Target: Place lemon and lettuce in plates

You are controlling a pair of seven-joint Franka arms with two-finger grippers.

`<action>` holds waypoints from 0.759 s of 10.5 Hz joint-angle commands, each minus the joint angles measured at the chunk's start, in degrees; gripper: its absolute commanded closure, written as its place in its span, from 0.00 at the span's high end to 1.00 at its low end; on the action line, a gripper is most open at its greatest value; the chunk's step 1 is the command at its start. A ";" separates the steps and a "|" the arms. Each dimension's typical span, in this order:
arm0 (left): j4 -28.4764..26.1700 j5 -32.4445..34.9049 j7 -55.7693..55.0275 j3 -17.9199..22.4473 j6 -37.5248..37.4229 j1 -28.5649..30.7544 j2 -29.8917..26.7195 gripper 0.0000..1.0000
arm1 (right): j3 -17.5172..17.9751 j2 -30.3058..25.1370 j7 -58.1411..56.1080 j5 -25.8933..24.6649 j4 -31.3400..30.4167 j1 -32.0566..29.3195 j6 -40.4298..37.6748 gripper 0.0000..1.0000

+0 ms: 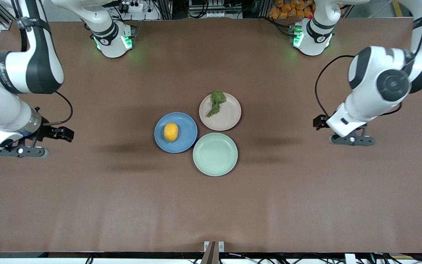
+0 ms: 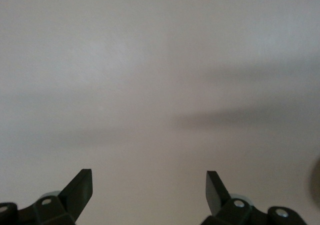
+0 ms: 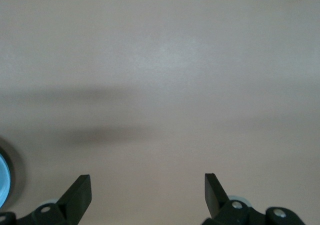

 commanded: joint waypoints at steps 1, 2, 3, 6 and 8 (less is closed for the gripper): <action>1.43 -1.19 1.92 0.54 0.00 1.14 -4.31 1.00 | -0.13 -3.65 -0.73 0.94 0.73 -0.68 -4.28 1.00; 3.52 -1.36 2.10 0.37 -0.53 2.36 -4.77 1.00 | -0.05 -3.74 -0.73 1.03 3.35 -0.60 -8.57 1.00; 4.93 -1.36 3.23 0.02 -2.36 3.16 -5.03 1.00 | -0.13 -3.83 -0.73 1.47 5.73 -0.59 -12.62 1.00; 13.10 -1.45 4.21 0.02 -11.06 3.87 -4.59 1.00 | -0.05 -6.72 -0.38 3.58 7.60 -0.77 -15.91 1.00; 16.71 -3.46 4.12 0.02 -15.80 5.09 -4.95 1.00 | -0.22 -7.61 -0.38 3.76 9.43 -1.03 -17.91 1.00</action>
